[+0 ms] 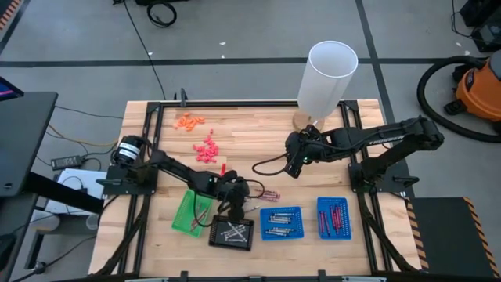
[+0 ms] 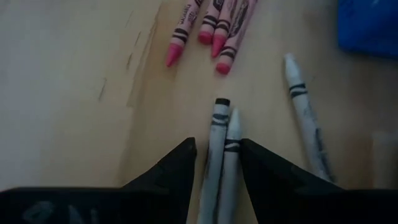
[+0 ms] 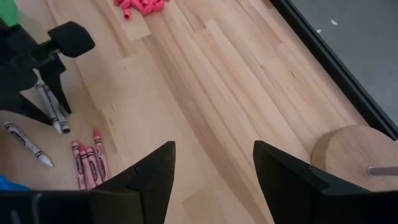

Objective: Sort crayons
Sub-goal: Put the black crayon into the left blue basket

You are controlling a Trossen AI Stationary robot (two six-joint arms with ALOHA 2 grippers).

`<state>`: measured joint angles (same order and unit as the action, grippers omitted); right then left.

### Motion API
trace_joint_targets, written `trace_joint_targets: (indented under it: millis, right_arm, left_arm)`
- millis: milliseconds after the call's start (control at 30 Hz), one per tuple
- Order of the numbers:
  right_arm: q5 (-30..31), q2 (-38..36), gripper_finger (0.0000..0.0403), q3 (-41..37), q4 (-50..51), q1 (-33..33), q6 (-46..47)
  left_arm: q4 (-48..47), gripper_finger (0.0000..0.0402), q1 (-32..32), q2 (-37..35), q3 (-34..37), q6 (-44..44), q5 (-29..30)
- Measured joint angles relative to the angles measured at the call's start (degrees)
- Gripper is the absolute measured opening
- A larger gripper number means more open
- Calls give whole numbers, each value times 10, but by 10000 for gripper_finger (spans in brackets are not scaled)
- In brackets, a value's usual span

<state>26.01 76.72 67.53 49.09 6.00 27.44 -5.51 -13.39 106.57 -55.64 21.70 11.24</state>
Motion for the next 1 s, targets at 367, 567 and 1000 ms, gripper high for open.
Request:
trace_joint_targets:
  millis: [367,567,1000]
  right_arm:
    - [-1,0,224,0,-4,2,28]
    - [1,0,224,0,-5,9,34]
    - [16,0,224,0,-24,10,41]
  left_arm:
    - [-11,142,72,-2,0,-136,-148]
    - [-22,142,79,-24,5,-122,-151]
    - [-52,142,85,-54,4,-135,-99]
